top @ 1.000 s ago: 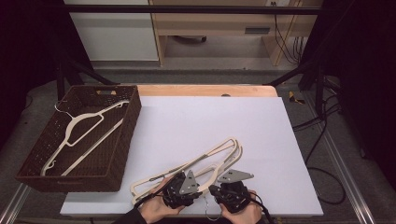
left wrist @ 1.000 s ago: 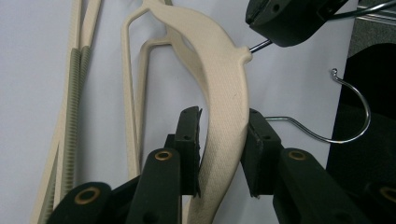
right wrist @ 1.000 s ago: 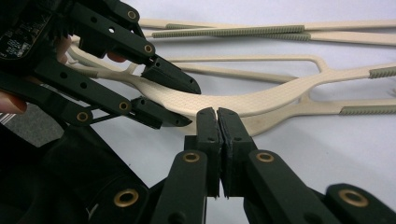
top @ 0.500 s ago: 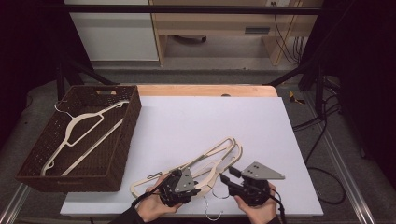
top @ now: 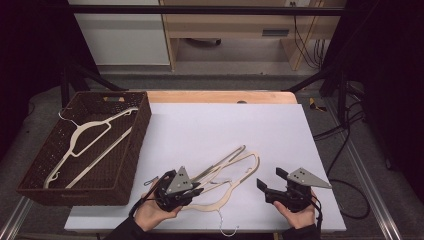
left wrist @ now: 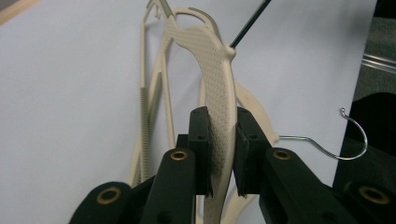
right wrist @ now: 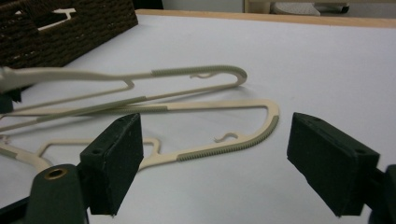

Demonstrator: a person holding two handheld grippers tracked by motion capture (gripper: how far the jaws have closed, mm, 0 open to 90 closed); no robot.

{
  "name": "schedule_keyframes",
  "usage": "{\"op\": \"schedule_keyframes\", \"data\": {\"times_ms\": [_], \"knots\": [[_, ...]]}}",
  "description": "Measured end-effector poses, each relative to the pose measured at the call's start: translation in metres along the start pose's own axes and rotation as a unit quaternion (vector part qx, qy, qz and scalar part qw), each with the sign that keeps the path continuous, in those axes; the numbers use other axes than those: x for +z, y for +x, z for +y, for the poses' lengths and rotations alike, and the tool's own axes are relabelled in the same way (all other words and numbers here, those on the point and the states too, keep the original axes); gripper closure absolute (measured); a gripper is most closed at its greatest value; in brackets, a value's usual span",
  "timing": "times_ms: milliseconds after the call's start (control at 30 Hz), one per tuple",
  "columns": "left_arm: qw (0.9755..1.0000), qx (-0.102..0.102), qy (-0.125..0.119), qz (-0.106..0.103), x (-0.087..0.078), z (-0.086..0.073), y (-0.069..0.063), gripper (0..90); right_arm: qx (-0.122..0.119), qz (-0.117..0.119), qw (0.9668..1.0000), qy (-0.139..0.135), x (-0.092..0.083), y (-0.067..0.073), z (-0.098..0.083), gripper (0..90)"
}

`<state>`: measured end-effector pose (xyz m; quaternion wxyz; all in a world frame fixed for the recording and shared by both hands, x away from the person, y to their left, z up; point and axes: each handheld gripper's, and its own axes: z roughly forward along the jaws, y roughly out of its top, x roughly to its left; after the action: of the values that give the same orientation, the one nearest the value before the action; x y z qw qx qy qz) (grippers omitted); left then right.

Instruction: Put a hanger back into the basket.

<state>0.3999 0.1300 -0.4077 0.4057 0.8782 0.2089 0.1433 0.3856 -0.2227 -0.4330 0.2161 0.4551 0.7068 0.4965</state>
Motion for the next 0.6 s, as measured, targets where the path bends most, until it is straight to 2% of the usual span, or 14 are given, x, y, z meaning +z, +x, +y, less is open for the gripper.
{"op": "schedule_keyframes", "data": {"times_ms": [100,133,233,300,367,433,533,600], "knots": [[0.9999,-0.007,-0.004,0.008,-0.004,-0.001,0.005,81.0,0.001,-0.006,1.0,0.004,0.002,-0.002,-0.003,16.8],[0.9997,-0.017,-0.008,0.017,-0.008,-0.001,0.01,81.6,0.001,-0.008,0.9999,0.008,0.003,-0.003,-0.004,15.6],[0.9987,-0.033,-0.013,0.036,-0.014,-0.003,0.02,83.3,0.002,-0.01,0.9999,0.008,0.003,-0.004,-0.004,14.8],[0.9985,-0.037,-0.015,0.039,-0.015,-0.003,0.023,84.3,0.002,-0.011,0.9999,0.007,0.003,-0.004,-0.005,14.6],[0.9971,-0.052,-0.018,0.052,-0.019,-0.006,0.032,85.2,0.001,-0.012,0.9999,0.008,0.003,-0.006,-0.005,13.9],[0.9968,-0.057,-0.02,0.053,-0.02,-0.007,0.035,85.6,0.001,-0.013,0.9999,0.008,0.003,-0.006,-0.005,13.5],[0.9949,-0.081,-0.033,0.05,-0.022,-0.011,0.043,85.8,-0.001,-0.008,1.0,0.003,0.002,-0.006,-0.005,11.7],[0.9942,-0.088,-0.042,0.045,-0.025,-0.011,0.045,85.8,-0.002,-0.007,1.0,0.003,0.001,-0.006,-0.005,10.0]]}}
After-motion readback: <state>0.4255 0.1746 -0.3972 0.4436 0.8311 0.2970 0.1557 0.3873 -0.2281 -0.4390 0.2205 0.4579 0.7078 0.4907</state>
